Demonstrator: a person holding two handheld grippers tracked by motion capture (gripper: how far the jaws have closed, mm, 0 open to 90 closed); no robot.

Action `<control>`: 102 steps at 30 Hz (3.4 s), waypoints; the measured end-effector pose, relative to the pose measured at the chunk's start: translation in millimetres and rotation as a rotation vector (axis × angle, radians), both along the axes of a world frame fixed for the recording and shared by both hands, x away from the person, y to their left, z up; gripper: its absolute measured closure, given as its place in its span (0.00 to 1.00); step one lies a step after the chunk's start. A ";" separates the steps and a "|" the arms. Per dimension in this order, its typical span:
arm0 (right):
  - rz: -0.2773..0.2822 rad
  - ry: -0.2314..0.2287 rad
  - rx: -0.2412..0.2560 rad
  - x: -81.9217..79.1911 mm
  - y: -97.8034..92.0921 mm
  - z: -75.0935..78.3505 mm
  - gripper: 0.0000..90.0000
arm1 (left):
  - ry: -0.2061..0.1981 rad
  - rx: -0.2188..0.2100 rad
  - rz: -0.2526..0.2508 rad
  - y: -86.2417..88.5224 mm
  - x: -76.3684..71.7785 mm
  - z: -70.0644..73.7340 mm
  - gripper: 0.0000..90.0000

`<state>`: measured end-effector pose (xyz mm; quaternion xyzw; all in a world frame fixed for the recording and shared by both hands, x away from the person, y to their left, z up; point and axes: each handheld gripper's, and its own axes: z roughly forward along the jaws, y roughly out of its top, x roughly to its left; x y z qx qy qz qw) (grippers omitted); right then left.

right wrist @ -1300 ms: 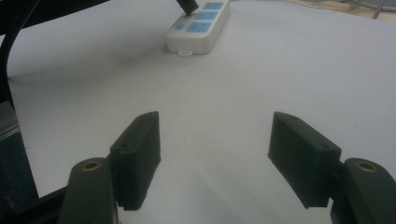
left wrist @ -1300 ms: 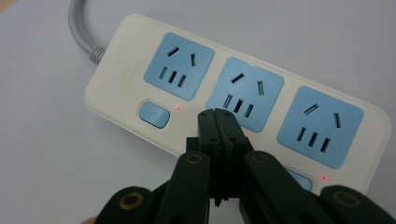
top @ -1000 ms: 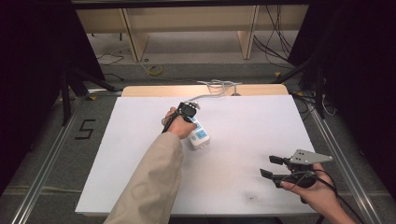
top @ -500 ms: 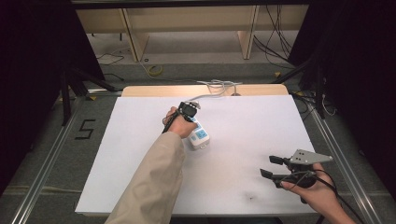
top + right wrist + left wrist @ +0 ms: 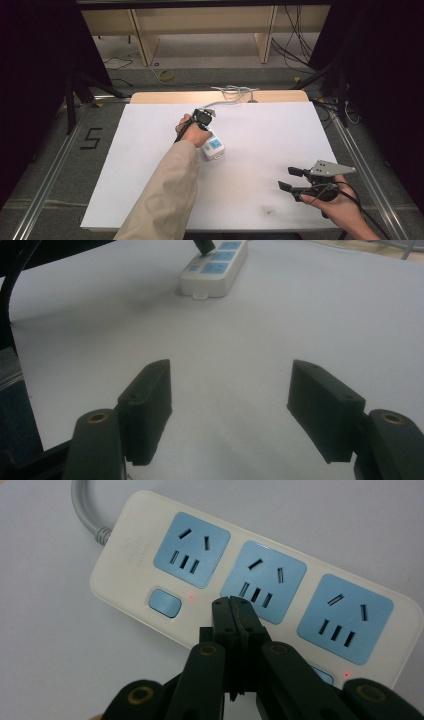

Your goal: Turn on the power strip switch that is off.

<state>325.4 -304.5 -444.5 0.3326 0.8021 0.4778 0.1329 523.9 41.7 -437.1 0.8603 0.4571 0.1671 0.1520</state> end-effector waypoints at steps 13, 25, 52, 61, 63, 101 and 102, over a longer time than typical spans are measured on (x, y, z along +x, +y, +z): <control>0.000 -0.001 -0.001 0.2 0.5 -0.3 0.38 | 0.003 0.012 -0.001 -0.7 -0.1 0.0 1.00; 0.000 0.001 0.000 0.1 0.7 -0.3 0.38 | 0.002 0.021 -0.003 -2.4 0.0 -0.9 1.00; 0.002 -0.001 -0.002 -0.1 0.6 0.0 0.38 | 0.009 0.002 0.010 -0.6 1.0 -0.5 1.00; 0.002 -0.001 -0.003 -0.2 0.6 0.2 0.38 | 0.007 0.012 0.006 -1.7 0.5 -0.5 1.00; 0.001 -0.002 -0.002 -0.1 0.4 0.2 0.38 | -0.008 0.044 -0.004 -1.3 0.9 -1.3 1.00; -0.003 -0.001 -0.004 -0.4 1.0 0.2 0.38 | -0.079 -0.135 0.051 22.5 -14.8 20.8 0.64; -0.003 -0.001 -0.004 -0.4 1.0 0.2 0.38 | -0.081 -0.145 0.062 24.2 -14.8 21.6 0.60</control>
